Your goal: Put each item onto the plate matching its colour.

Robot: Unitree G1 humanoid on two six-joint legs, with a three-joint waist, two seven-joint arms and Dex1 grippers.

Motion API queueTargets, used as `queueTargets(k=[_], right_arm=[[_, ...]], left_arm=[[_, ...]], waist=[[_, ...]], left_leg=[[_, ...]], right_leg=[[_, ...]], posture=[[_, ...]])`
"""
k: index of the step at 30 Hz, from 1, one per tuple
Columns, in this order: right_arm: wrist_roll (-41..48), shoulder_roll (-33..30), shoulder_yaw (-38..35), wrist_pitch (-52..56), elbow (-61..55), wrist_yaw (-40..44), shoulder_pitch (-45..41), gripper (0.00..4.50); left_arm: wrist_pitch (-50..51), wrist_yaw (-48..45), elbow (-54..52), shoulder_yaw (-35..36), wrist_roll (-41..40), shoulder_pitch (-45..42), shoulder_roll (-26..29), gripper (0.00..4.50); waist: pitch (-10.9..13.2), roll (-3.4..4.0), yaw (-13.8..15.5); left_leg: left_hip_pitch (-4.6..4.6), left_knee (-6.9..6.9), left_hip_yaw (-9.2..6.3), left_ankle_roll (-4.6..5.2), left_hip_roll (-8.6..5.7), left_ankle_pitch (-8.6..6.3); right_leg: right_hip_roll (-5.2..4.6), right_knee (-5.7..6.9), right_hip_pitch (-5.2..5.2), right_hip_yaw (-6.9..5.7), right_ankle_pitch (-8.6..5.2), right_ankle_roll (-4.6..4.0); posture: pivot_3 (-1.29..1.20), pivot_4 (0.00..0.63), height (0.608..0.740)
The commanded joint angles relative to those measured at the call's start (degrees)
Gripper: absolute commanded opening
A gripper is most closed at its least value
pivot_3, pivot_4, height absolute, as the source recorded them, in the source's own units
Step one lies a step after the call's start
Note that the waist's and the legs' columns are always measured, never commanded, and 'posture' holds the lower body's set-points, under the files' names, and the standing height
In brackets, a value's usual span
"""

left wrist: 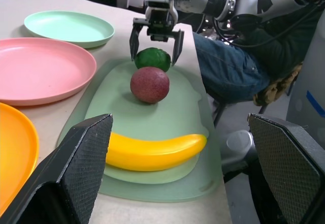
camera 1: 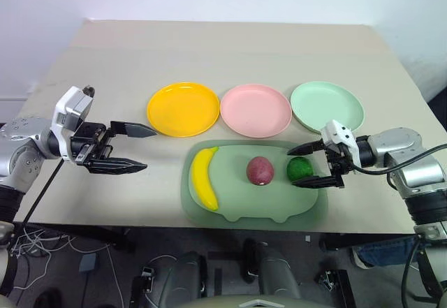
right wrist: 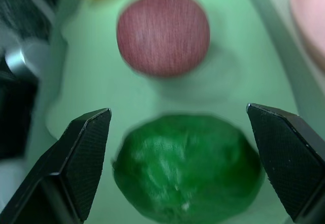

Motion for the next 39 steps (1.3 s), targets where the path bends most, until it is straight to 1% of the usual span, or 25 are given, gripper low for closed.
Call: queueTargets(k=[1, 5, 6, 9, 11, 14, 15, 20, 23, 26, 31, 32, 34, 36, 37, 38, 39], right_arm=[[-3.1, -0.3, 0.8, -4.5, 1.2, -0.7, -0.1, 4.5], [-8.2, -0.5, 3.2, -7.8, 3.8, -2.1, -0.2, 4.5], [-7.3, 0.0, 3.0, -5.6, 3.9, -1.9, -0.6, 4.5], [-6.3, 0.8, 2.2, -3.6, 4.7, -2.2, -1.8, 4.5], [-5.5, 0.4, 2.2, -0.1, 4.6, -1.1, -2.7, 4.11], [-5.6, 0.9, 1.2, -0.7, 5.6, -2.3, -3.8, 3.35], [-5.4, 0.9, 1.1, -0.6, 6.0, -2.0, -4.1, 3.25], [-5.8, 0.9, 1.1, -1.4, 7.8, -2.1, -5.1, 3.25], [-0.9, 2.4, -2.3, 4.5, 8.2, -2.3, -7.9, 3.25], [1.8, 3.5, -5.0, 9.1, 10.8, -3.4, -11.9, 3.25], [4.1, 4.3, -8.1, 12.3, 14.1, -4.6, -17.1, 3.25], [4.2, 4.6, -8.6, 12.5, 15.2, -5.4, -18.1, 3.25], [1.5, 6.2, -9.3, 7.7, 21.1, -11.0, -21.1, 3.25], [-1.7, 7.6, -9.3, 3.2, 28.6, -18.1, -24.5, 3.25], [-3.4, 8.2, -9.3, 2.0, 33.5, -22.9, -26.9, 3.25], [-4.6, 8.6, -9.3, 0.9, 37.3, -26.2, -28.7, 3.25], [-5.8, 8.8, -9.1, -2.5, 39.8, -28.0, -29.6, 3.25]], left_arm=[[0.3, -0.2, -1.0, 1.7, -0.1, -0.8, 1.3, 4.46], [0.6, -0.2, -1.0, 1.8, 0.0, -1.1, 1.4, 4.46], [0.5, -0.2, -1.0, 1.9, 0.3, -1.1, 1.3, 4.46], [0.6, -0.2, -0.5, 2.4, 0.7, -1.5, 0.8, 4.46], [0.8, -0.2, -0.8, 2.6, 0.8, -1.3, 0.9, 4.5], [1.0, -0.2, -1.0, 2.6, 0.9, -1.2, 0.9, 4.5], [1.1, -0.2, -0.9, 2.7, 0.9, -1.3, 0.8, 4.5], [0.8, -0.2, -0.4, 2.9, 1.2, -1.1, 0.7, 4.5], [0.9, -0.2, -0.4, 3.1, 1.3, -0.9, 0.7, 4.5], [1.0, -0.2, -0.4, 3.1, 1.3, -0.9, 0.5, 4.5], [1.1, -0.2, -0.4, 3.3, 1.2, -0.8, 0.5, 4.5], [1.0, -0.2, -0.3, 3.4, 1.2, -0.8, 0.4, 4.5], [1.2, -0.2, -0.4, 3.6, 1.2, -0.7, 0.3, 4.5], [1.2, -0.2, -0.4, 3.7, 1.3, -0.9, 0.2, 4.5], [1.2, -0.2, -0.5, 3.7, 1.5, -0.8, 0.2, 4.5], [1.2, -0.2, -0.6, 3.7, 1.5, -0.6, 0.2, 4.5], [1.4, -0.2, -0.7, 3.9, 1.5, -0.5, 0.2, 4.5]], waist=[[0.0, 0.0, 0.0], [0.0, -0.01, 0.0], [0.0, -0.01, 0.0], [0.0, -0.04, 0.0], [0.0, -0.04, 0.0], [0.0, -0.04, 0.1], [0.0, -0.04, 0.1], [0.0, -0.03, 0.0], [0.0, -0.03, 0.0], [0.0, -0.01, -0.1], [0.0, -0.01, 0.0], [0.0, -0.01, 0.0], [0.0, -0.02, 0.0], [0.0, -0.01, -0.1], [0.0, -0.01, -0.2], [0.0, 0.0, -0.2], [0.0, 0.0, -0.2]], left_leg=[[0.0, 0.0, 0.0, 0.0, 0.0, 0.0], [0.01, 0.01, -0.01, -0.01, 0.0, 0.01], [0.01, 0.01, 0.0, -0.01, 0.0, 0.0], [0.03, 0.02, 0.0, -0.02, 0.0, 0.01], [0.04, 0.02, 0.0, -0.02, 0.0, 0.01], [0.02, 0.02, -0.01, -0.02, 0.0, 0.01], [0.02, 0.02, -0.01, -0.02, 0.0, 0.01], [0.02, 0.02, -0.01, -0.01, 0.0, 0.01], [0.02, 0.03, 0.0, -0.02, 0.0, 0.01], [0.02, 0.03, 0.0, -0.08, 0.0, 0.04], [0.01, 0.0, -0.01, -0.07, 0.01, 0.04], [-0.01, 0.0, -0.01, -0.07, 0.01, 0.04], [0.0, 0.01, 0.0, -0.07, 0.0, 0.04], [0.0, 0.02, 0.01, -0.07, 0.0, 0.04], [0.0, 0.01, 0.02, -0.08, 0.0, 0.04], [-0.01, 0.01, 0.02, -0.09, 0.0, 0.05], [-0.02, 0.0, 0.05, -0.12, 0.0, 0.07]], right_leg=[[0.0, 0.0, 0.0, 0.0, 0.0, 0.0], [0.0, 0.0, 0.02, 0.0, 0.0, 0.0], [0.0, 0.0, 0.02, 0.0, 0.0, 0.0], [0.02, 0.0, 0.04, 0.0, 0.0, 0.0], [0.02, 0.0, 0.04, 0.0, 0.0, 0.0], [0.02, 0.0, 0.04, 0.0, 0.0, 0.0], [0.01, 0.0, 0.04, 0.0, 0.0, 0.0], [0.02, 0.0, 0.03, 0.0, 0.0, -0.01], [0.01, 0.0, 0.03, 0.0, 0.0, 0.0], [0.02, 0.01, 0.01, 0.01, 0.0, -0.01], [0.03, 0.01, 0.01, 0.0, 0.0, -0.01], [0.03, 0.01, 0.01, 0.0, 0.0, -0.01], [0.02, 0.0, 0.03, 0.01, 0.0, 0.0], [0.01, 0.0, 0.02, 0.01, 0.0, 0.0], [0.01, 0.01, 0.01, 0.01, 0.0, 0.0], [0.02, 0.01, 0.0, 0.01, 0.0, 0.0], [0.01, 0.02, -0.02, 0.03, 0.0, 0.0]], posture=[[0.0, 0.15, 0.74], [0.0, 0.15, 0.74], [0.0, 0.15, 0.74], [0.0, 0.15, 0.74], [0.0, 0.15, 0.74], [0.0, 0.15, 0.74], [0.0, 0.15, 0.74], [0.0, 0.15, 0.74], [0.0, 0.15, 0.74], [0.0, 0.15, 0.74], [0.0, 0.15, 0.74], [0.0, 0.15, 0.74], [0.0, 0.15, 0.74], [0.0, 0.15, 0.74], [0.0, 0.15, 0.74], [0.0, 0.15, 0.74], [0.0, 0.15, 0.74]])
